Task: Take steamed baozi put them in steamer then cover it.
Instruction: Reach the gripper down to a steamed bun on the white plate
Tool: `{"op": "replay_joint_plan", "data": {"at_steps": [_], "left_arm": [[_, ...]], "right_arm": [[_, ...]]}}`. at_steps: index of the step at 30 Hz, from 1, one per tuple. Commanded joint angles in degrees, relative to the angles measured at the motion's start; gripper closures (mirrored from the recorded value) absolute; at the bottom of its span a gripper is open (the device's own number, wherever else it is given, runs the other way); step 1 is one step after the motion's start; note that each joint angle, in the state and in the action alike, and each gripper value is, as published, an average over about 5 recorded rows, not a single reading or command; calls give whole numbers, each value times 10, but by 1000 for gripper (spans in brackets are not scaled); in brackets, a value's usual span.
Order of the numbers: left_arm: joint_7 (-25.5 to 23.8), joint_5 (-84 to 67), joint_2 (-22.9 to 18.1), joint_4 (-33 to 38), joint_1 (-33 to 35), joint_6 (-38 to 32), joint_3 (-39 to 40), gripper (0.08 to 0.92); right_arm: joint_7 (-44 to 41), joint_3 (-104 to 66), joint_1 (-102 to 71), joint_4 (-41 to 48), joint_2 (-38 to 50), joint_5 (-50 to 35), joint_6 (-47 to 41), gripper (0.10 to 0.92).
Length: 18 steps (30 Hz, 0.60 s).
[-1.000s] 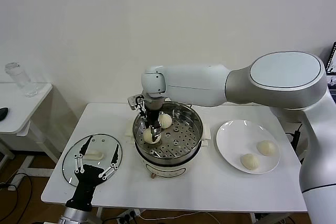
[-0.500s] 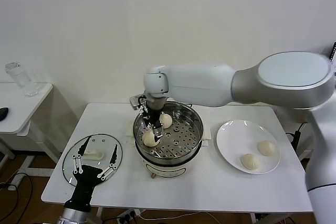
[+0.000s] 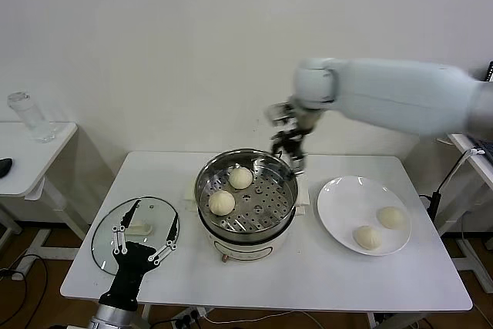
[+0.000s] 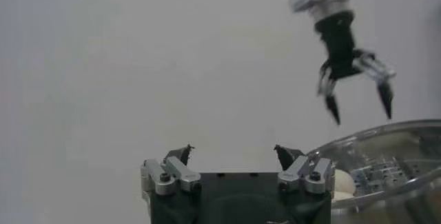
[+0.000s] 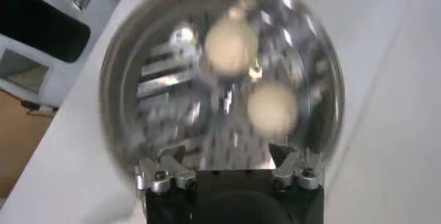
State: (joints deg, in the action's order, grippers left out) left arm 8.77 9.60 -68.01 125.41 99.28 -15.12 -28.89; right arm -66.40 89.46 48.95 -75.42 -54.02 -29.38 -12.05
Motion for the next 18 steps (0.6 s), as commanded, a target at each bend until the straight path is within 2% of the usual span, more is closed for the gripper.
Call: {"op": "replay_joint_plan", "data": {"at_steps": [1,9,18], "left_arm": [[0,1,3,-1,-2,-1,3,177],[0,2,1,-7,-5,1,6,177],[0,3,-3,-4,5,1,-2,177]], "right_arm": [[-50,12,7,3,186,60,53,203],[-36,6,-101,3,256,116,77,203],[19,-66,-259,15,251,149,76,203]]}}
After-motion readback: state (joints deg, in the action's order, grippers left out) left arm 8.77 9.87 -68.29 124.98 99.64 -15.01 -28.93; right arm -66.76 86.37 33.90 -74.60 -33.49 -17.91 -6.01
